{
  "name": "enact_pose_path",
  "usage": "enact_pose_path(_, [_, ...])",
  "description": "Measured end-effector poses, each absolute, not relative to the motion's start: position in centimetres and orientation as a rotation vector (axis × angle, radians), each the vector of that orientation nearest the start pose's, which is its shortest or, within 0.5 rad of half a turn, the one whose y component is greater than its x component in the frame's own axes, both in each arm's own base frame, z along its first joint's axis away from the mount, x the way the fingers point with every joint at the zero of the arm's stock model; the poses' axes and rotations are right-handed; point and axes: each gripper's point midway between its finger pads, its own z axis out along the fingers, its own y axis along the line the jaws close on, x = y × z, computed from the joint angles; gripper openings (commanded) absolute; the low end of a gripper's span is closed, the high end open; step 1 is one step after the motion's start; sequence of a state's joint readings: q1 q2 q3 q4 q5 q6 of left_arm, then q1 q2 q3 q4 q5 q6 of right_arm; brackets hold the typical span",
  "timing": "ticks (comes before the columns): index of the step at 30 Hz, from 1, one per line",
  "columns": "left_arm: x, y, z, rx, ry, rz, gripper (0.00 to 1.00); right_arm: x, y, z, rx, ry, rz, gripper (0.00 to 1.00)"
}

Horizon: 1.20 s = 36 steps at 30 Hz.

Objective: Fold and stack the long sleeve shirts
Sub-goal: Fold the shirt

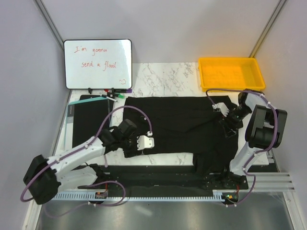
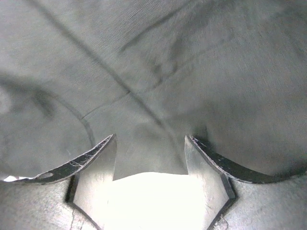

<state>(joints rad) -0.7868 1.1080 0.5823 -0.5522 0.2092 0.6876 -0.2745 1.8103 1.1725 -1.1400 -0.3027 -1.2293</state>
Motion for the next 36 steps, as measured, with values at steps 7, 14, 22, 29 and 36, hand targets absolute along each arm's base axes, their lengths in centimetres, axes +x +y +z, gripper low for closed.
enact_pose_path(7, [21.1, -20.6, 10.9, 1.629, 1.901, -0.367, 0.63, 29.9, -3.6, 8.0, -1.223, 2.557, 0.531, 0.59])
enact_pose_path(14, [27.3, -19.3, 3.4, 1.496, 2.262, -0.346, 0.60, 35.2, 1.8, 5.3, -1.135, 2.542, 0.533, 0.52])
enact_pose_path(22, [35.8, -17.7, 1.9, 1.280, 2.364, -0.321, 0.55, 40.2, 1.2, 2.1, -0.975, 2.593, 0.452, 0.54])
enact_pose_path(29, [38.5, -17.2, 2.5, 1.215, 2.364, -0.341, 0.66, 43.2, 0.8, 2.7, -0.957, 2.540, 0.393, 0.72])
enact_pose_path(36, [32.3, -17.3, 7.4, 1.264, 2.310, -0.495, 0.72, 35.9, -4.0, 8.8, -1.161, 2.458, 0.409, 0.72])
